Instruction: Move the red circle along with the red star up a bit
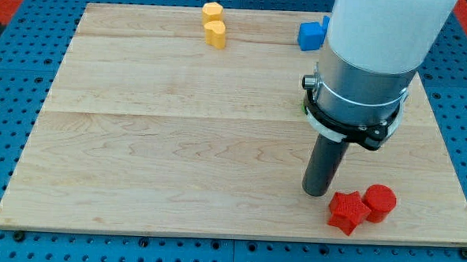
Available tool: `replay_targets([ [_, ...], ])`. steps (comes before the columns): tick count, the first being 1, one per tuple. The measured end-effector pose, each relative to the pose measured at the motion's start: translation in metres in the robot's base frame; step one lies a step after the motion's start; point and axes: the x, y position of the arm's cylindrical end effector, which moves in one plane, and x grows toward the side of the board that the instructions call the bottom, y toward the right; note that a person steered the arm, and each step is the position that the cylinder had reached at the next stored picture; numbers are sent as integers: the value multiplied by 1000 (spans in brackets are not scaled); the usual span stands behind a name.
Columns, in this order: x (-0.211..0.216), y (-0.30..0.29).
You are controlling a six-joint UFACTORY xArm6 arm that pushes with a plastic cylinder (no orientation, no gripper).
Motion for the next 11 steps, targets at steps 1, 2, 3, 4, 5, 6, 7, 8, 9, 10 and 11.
replay_targets([
  [1, 0, -1],
  [2, 1, -1],
  [3, 1, -1],
  [4, 1, -9],
  [5, -1, -9],
  [6, -1, -13],
  [7, -11, -15],
  [8, -16, -23],
  [9, -54, 0],
  [10, -78, 0],
  [11, -79, 35],
])
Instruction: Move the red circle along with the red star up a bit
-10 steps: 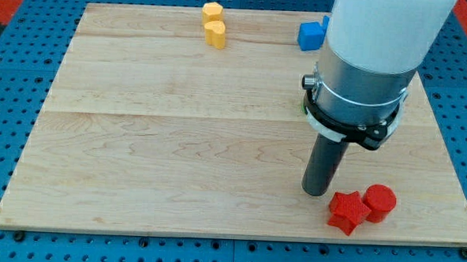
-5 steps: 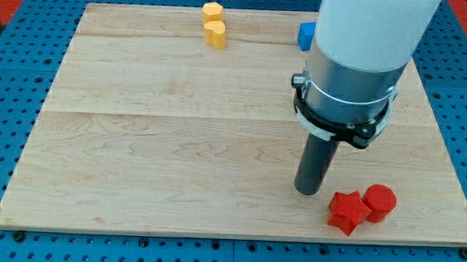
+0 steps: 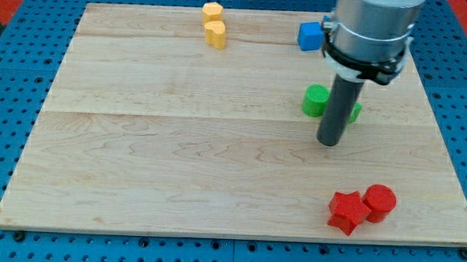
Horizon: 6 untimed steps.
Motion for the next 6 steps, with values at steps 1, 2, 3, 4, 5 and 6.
replay_targets([
  [1, -1, 43],
  [2, 7, 127],
  [3, 72, 176],
  [4, 125, 134],
  [5, 141, 107],
  [6, 135, 59],
])
